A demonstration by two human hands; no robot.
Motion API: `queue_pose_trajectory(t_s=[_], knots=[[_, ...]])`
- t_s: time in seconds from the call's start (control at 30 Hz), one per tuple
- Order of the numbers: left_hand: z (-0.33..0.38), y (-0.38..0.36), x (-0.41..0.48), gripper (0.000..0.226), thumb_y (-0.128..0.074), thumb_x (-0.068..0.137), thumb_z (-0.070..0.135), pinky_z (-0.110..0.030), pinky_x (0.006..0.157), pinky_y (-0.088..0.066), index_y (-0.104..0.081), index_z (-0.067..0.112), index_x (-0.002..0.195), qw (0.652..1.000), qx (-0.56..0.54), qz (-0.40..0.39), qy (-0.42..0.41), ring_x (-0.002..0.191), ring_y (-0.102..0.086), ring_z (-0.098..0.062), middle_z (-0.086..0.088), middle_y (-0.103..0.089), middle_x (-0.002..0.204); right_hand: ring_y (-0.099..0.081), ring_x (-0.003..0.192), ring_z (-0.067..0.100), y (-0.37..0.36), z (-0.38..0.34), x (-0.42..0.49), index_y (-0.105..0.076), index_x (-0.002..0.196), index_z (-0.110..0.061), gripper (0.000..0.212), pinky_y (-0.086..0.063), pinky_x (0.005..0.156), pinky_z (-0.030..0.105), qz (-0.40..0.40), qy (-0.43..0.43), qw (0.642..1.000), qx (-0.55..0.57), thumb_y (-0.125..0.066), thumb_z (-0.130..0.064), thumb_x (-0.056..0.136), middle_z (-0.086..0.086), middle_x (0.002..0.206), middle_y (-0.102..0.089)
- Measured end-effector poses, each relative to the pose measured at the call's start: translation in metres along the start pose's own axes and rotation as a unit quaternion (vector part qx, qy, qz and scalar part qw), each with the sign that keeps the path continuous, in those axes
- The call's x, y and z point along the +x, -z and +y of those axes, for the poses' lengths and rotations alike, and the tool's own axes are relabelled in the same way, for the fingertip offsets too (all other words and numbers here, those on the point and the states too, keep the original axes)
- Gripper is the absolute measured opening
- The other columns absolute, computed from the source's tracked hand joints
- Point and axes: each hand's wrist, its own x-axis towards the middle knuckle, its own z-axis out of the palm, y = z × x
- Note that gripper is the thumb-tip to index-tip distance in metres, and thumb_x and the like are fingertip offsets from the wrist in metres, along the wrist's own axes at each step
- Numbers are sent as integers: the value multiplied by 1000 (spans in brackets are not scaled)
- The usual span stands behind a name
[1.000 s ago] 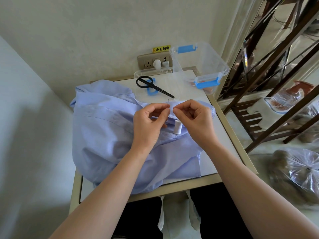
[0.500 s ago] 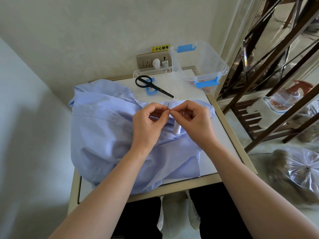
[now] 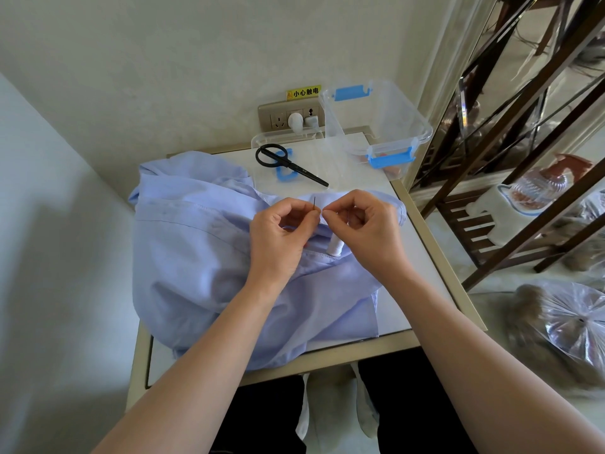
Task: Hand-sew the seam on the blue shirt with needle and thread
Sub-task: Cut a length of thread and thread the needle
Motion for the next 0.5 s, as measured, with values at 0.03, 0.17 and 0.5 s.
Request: queue_pose_trajectory(t_s=[0.03,0.17,0.5], knots=[[2,0,-1,6,-66,89,-2,-17,56,-50,-70,1,84,1000,-12,-3,3,60,-66,-5,13,-68,65,-38,51,10,0,-1,0,-65,74,-25,20,-35,51,23,10,1,1000,3,-73,-9,83,-10,60,-54],[6,-2,-3,6,-64,90,-5,-13,52,-48,-70,-6,90,999,-38,-22,4,57,-68,-5,13,-69,63,-44,55,29,0,-3,0,-63,73,-24,19,-37,51,30,41,9,999,14,-70,-9,82,-2,63,-57],[-1,-3,-3,6,-69,87,1,-19,61,-52,-74,3,89,1000,-14,-16,16,64,-69,-7,10,-72,70,-39,54,10,-5,-3,0,-60,71,-23,15,-33,51,21,59,27,998,9,-68,-12,79,-11,61,-51]])
